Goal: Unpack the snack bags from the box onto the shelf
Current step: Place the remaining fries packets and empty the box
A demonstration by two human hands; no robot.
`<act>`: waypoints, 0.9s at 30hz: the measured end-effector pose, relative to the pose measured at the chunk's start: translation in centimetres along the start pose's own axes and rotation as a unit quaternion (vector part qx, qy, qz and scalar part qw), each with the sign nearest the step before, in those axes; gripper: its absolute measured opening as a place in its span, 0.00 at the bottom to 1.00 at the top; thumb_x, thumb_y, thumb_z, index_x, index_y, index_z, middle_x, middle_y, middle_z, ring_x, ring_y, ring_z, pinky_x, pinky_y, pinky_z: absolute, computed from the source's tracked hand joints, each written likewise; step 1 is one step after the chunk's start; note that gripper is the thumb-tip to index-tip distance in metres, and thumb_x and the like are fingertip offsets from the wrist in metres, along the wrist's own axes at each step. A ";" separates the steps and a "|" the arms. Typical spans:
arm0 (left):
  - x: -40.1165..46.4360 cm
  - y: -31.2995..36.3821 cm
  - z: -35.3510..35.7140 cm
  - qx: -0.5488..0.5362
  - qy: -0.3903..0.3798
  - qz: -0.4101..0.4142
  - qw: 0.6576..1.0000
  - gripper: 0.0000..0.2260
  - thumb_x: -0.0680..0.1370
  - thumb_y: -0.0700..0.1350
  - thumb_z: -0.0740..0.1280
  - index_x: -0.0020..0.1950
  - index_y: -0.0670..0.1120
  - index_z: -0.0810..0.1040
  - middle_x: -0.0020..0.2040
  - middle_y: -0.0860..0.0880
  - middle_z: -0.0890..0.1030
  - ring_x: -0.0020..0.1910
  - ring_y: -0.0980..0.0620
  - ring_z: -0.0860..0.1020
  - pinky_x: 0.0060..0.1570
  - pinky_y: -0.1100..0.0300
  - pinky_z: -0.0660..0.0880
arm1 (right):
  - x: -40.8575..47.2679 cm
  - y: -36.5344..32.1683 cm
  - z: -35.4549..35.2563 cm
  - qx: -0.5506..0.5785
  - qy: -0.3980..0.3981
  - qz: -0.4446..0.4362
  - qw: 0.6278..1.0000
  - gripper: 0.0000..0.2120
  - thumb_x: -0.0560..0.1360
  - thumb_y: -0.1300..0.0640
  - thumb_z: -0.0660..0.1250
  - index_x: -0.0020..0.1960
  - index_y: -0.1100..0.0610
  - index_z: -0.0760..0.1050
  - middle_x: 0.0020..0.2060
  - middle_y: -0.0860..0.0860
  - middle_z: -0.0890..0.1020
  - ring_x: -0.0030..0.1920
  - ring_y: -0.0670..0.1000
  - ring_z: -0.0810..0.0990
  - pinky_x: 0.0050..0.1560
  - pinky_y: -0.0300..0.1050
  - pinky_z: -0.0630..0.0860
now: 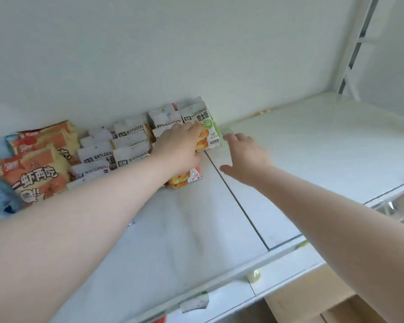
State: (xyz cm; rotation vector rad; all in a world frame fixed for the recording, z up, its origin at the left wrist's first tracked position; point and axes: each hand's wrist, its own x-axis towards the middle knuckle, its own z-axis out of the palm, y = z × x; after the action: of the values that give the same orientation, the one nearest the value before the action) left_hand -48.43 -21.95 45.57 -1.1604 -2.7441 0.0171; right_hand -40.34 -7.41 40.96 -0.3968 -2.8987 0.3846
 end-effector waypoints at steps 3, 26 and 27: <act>-6.1 1.8 -1.1 -0.004 -0.028 0.006 1.000 0.28 0.74 0.48 0.66 0.74 0.47 0.64 0.68 0.45 0.71 0.67 0.42 0.68 0.64 0.51 0.67 | -6.5 -0.9 -1.8 -0.033 -0.046 0.002 0.998 0.32 0.76 0.47 0.68 0.75 0.53 0.60 0.69 0.52 0.68 0.70 0.55 0.66 0.59 0.50 0.72; -47.5 18.8 5.3 -0.111 -0.260 0.154 0.947 0.30 0.78 0.54 0.63 0.77 0.49 0.57 0.70 0.47 0.68 0.70 0.46 0.65 0.67 0.53 0.63 | -55.1 -4.8 2.9 -0.008 -0.221 0.246 0.944 0.33 0.75 0.45 0.68 0.75 0.51 0.60 0.69 0.51 0.69 0.68 0.54 0.68 0.55 0.48 0.73; -48.1 20.0 5.5 -0.111 -0.267 0.157 0.944 0.30 0.78 0.54 0.63 0.77 0.49 0.57 0.70 0.48 0.67 0.70 0.46 0.65 0.67 0.54 0.62 | -56.4 -3.9 2.6 -0.007 -0.224 0.256 0.940 0.32 0.75 0.45 0.68 0.75 0.51 0.60 0.69 0.51 0.69 0.68 0.54 0.68 0.55 0.48 0.73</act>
State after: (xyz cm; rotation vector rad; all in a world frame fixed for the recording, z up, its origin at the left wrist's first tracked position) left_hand -2.14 -42.02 31.71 -1.8924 -3.0251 0.0725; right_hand 11.54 -27.75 31.04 -1.2233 -3.1914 0.5970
